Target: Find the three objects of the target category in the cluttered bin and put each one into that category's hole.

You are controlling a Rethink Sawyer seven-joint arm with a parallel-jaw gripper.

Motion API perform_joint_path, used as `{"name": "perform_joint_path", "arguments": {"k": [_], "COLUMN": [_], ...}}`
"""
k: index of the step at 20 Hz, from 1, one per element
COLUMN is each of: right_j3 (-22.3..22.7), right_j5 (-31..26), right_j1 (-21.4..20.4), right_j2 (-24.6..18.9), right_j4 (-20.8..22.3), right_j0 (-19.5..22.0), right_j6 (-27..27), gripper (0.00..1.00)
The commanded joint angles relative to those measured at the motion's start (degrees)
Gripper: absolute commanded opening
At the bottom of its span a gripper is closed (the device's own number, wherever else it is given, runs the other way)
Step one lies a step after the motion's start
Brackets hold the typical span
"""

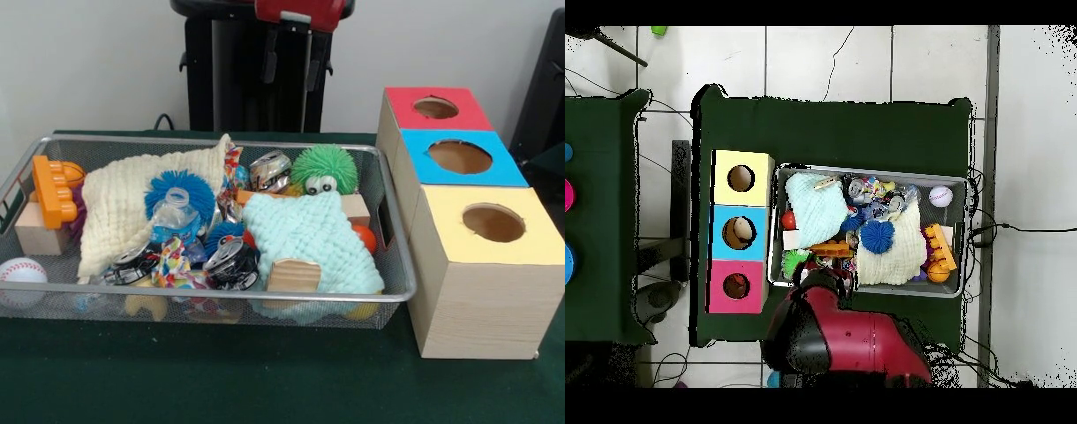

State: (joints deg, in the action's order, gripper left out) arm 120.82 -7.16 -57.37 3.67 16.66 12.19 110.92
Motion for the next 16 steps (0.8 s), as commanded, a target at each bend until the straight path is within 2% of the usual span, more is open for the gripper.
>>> {"name": "perform_joint_path", "arguments": {"k": [1,5,12,16], "right_j3": [-4.63,-6.9,-12.15,-14.02], "right_j5": [-4.24,-3.31,-8.34,-8.86], "right_j1": [-0.74,1.67,4.76,6.45], "right_j2": [-14.13,-17.8,-24.73,-27.31], "right_j4": [3.65,5.49,11.36,14.62], "right_j0": [7.84,11.73,17.81,19.86], "right_j6": [-6.18,-7.21,-14.44,-14.3], "gripper": [1.0,1.0,1.0,1.0]}}
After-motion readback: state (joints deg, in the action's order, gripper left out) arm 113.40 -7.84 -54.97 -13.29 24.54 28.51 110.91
